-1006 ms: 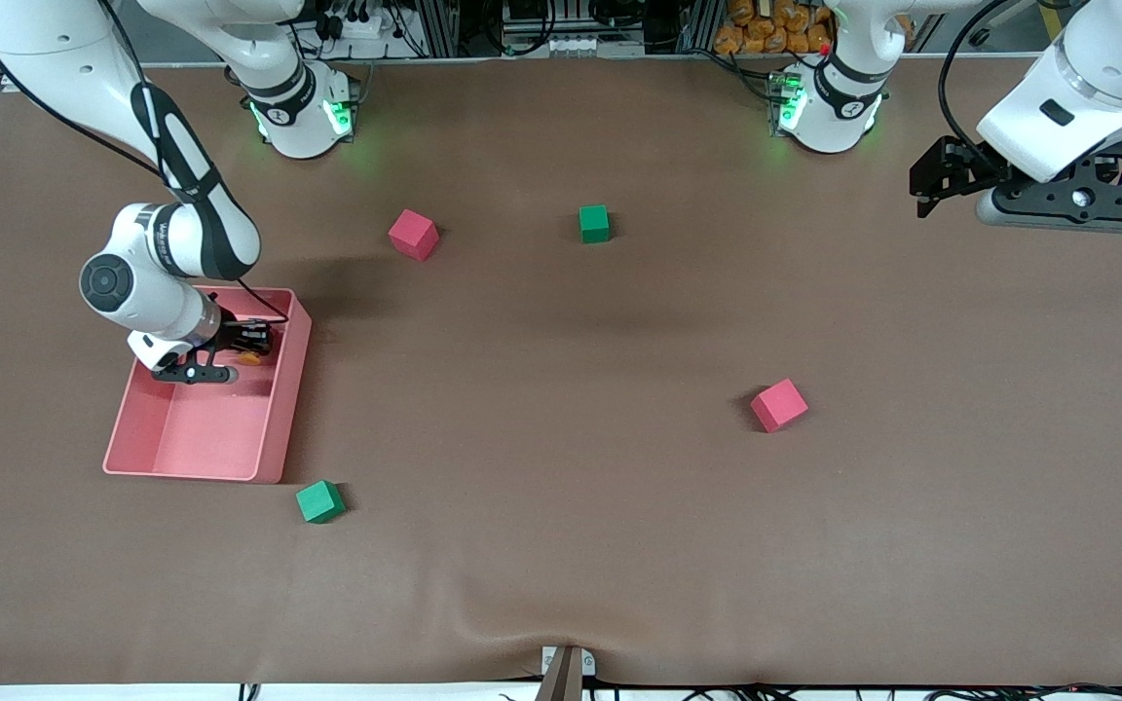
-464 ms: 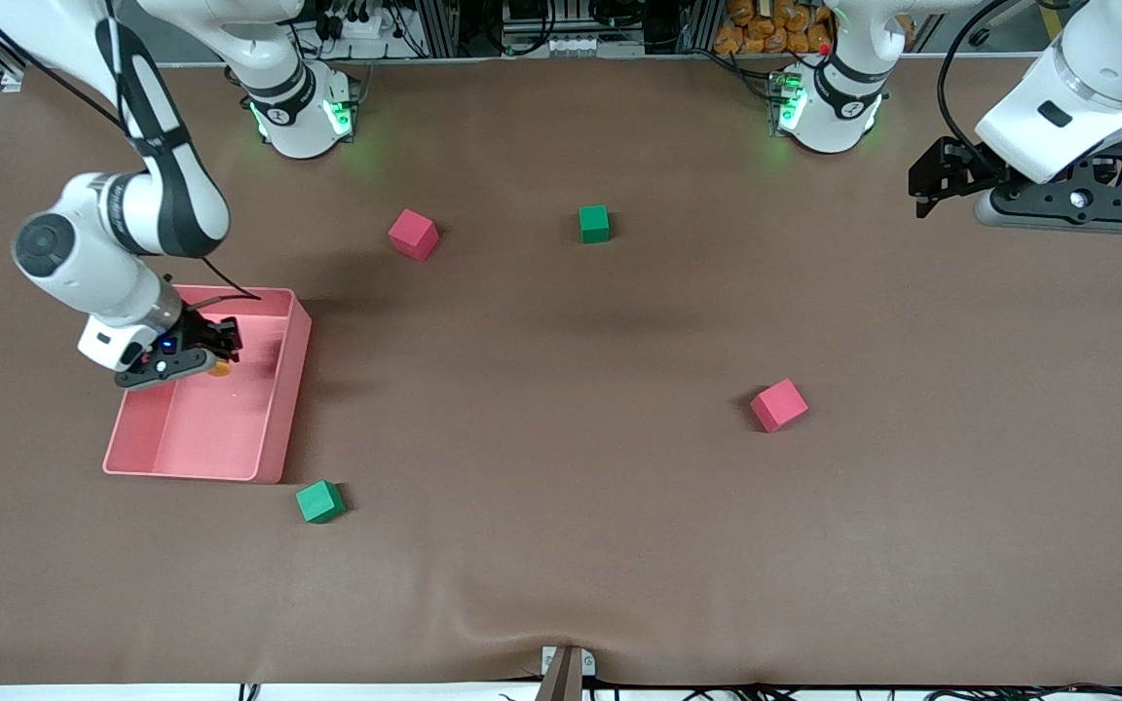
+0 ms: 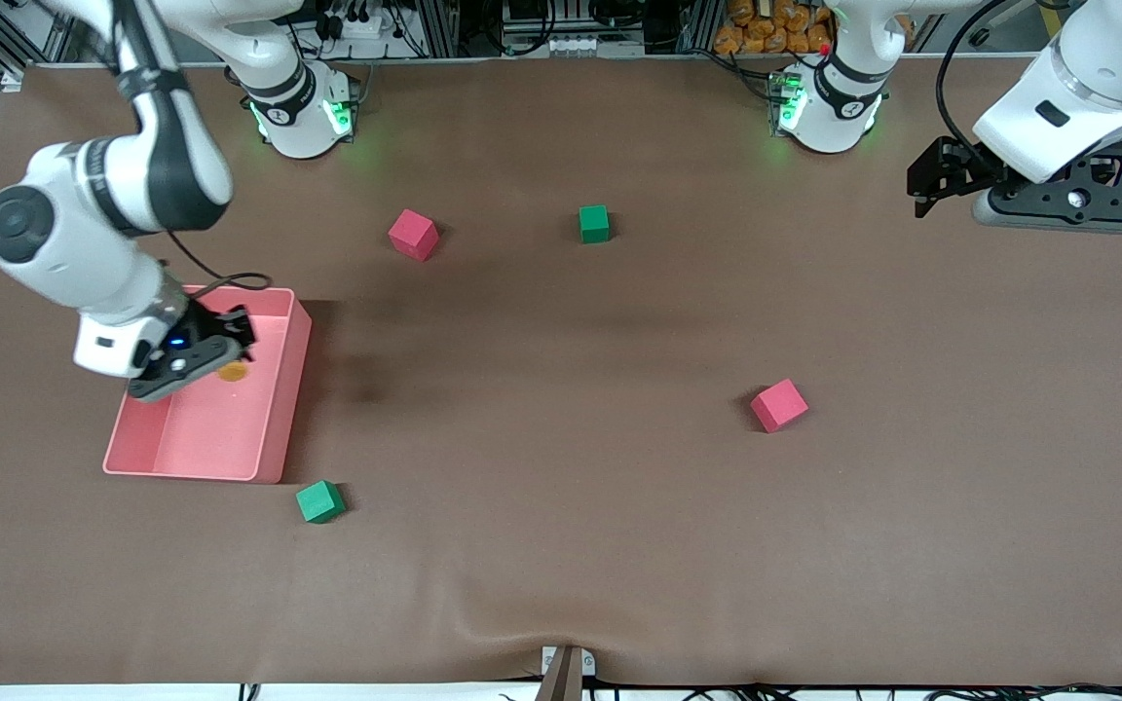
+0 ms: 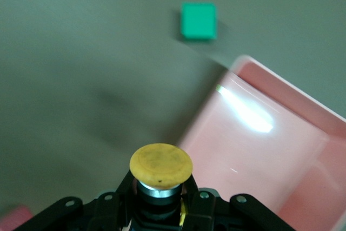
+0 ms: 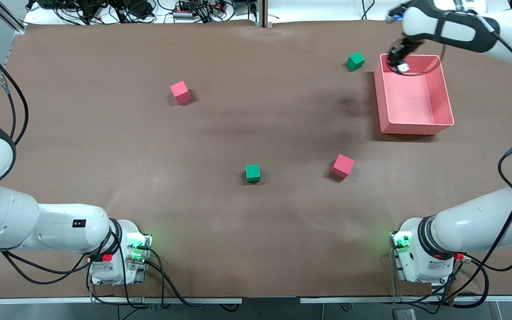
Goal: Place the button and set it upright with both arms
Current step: 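Carry the button to the table middle and set it down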
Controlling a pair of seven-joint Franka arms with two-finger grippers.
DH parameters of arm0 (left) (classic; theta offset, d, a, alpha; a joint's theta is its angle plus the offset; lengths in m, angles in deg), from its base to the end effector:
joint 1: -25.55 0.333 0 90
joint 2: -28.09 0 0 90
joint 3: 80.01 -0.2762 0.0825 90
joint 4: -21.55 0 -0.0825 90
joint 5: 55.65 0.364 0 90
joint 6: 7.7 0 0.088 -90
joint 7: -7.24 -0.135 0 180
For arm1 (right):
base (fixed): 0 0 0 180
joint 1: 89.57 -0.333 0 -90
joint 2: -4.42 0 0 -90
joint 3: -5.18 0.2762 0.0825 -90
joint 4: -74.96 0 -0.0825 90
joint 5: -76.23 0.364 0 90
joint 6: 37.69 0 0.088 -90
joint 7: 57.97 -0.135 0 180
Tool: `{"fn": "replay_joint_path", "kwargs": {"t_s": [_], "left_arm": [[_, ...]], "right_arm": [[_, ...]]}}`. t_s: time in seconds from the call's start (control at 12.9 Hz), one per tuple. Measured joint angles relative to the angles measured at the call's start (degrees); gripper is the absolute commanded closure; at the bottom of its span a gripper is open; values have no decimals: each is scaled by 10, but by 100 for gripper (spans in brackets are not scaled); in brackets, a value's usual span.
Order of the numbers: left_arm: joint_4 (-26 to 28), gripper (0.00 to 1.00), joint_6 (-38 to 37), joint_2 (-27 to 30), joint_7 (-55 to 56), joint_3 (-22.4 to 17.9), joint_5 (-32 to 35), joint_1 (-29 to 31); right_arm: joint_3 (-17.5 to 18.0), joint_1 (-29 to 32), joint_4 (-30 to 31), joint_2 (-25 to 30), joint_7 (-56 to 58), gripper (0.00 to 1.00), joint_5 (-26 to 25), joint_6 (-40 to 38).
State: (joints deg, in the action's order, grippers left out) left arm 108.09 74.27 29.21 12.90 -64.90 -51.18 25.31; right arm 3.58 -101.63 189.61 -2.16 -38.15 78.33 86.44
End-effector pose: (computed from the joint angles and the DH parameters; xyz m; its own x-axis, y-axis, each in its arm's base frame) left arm 0.4976 -0.1261 0.5822 0.9862 -0.1572 -0.0519 -0.1613 -0.9829 -0.0883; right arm 0.5526 0.1045 0.3494 0.8720 0.4862 0.0569 0.4875 -0.8731 -0.0094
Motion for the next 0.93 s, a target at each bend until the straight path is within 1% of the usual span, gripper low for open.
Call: {"fn": "replay_joint_path", "kwargs": {"t_s": [0.15,0.31,0.62,0.77,0.93], "left_arm": [[0,0,0,0,0,0,0,0],[1,0,0,0,0,0,0,0],[1,0,0,0,0,0,0,0],[1,0,0,0,0,0,0,0],[1,0,0,0,0,0,0,0]], "right_arm": [[2,-68,-30,-26,-88,100,0,-1],[3,-132,-76,-82,-183,100,1,1],[3,-238,-211,-232,-397,100,3,10],[3,-290,-292,-324,-521,100,3,14],[3,-335,-377,-415,-610,100,2,26]]}}
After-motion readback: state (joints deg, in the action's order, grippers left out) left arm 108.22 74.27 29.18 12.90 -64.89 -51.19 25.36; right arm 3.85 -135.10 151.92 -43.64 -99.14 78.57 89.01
